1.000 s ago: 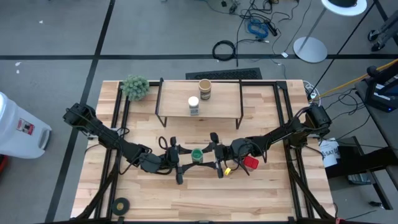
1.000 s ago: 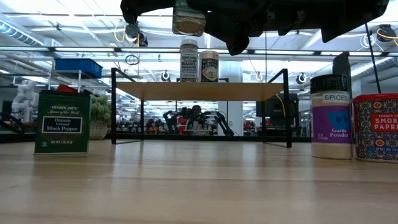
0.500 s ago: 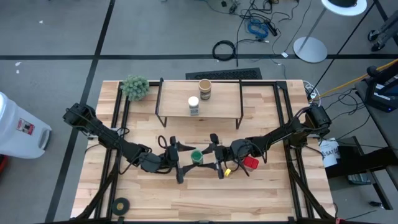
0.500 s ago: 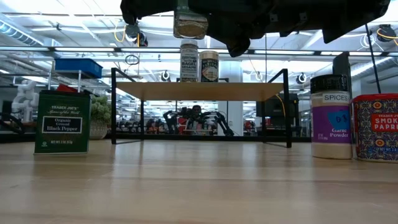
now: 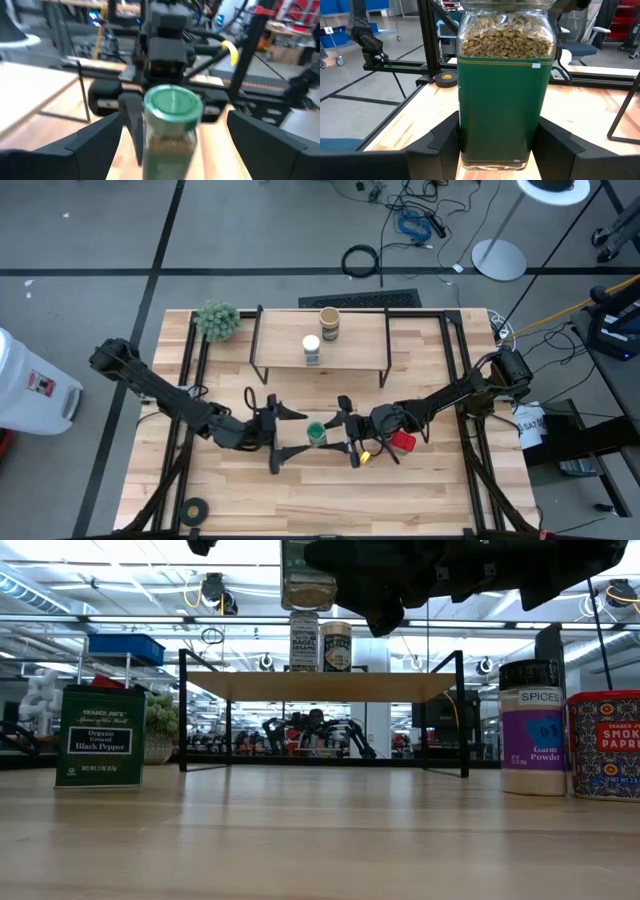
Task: Shelf spices
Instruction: Remove the green seasoning bottle from the shelf
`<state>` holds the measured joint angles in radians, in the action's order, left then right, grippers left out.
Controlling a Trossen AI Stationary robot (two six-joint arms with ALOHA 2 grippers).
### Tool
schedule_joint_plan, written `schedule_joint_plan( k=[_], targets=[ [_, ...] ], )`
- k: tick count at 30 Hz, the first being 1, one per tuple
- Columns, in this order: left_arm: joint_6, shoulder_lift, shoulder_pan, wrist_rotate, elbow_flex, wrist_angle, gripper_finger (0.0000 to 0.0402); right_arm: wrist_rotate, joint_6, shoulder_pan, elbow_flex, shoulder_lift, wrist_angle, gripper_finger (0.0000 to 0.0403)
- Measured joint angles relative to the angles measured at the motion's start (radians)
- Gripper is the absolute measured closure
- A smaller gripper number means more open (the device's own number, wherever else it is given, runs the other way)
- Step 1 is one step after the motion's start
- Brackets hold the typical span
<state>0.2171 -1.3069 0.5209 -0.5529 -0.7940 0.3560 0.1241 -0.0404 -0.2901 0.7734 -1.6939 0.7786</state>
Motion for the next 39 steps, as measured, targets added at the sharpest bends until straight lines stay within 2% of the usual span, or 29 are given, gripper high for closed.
schedule_joint_plan(
  k=[7, 20, 26, 39],
  targets=[
    [0.118, 0.044, -0.022, 0.027, -0.081, -0.325, 0.0033, 0.001, 0.0, 0.001, 0.0, 0.0, -0.012, 0.0214],
    [0.071, -0.042, -0.06, 0.067, -0.268, -0.517, 0.0033, 0.003, -0.008, 0.001, 0.0, 0.0, -0.024, 0.0214],
    [0.115, -0.091, -0.095, 0.152, -0.296, -0.532, 0.0033, 0.003, -0.008, 0.001, 0.0, 0.0, -0.024, 0.0214],
    [0.114, -0.107, -0.134, 0.152, -0.296, -0.532, 0.0043, 0.009, -0.018, 0.002, 0.001, 0.001, -0.047, 0.0214]
  ],
)
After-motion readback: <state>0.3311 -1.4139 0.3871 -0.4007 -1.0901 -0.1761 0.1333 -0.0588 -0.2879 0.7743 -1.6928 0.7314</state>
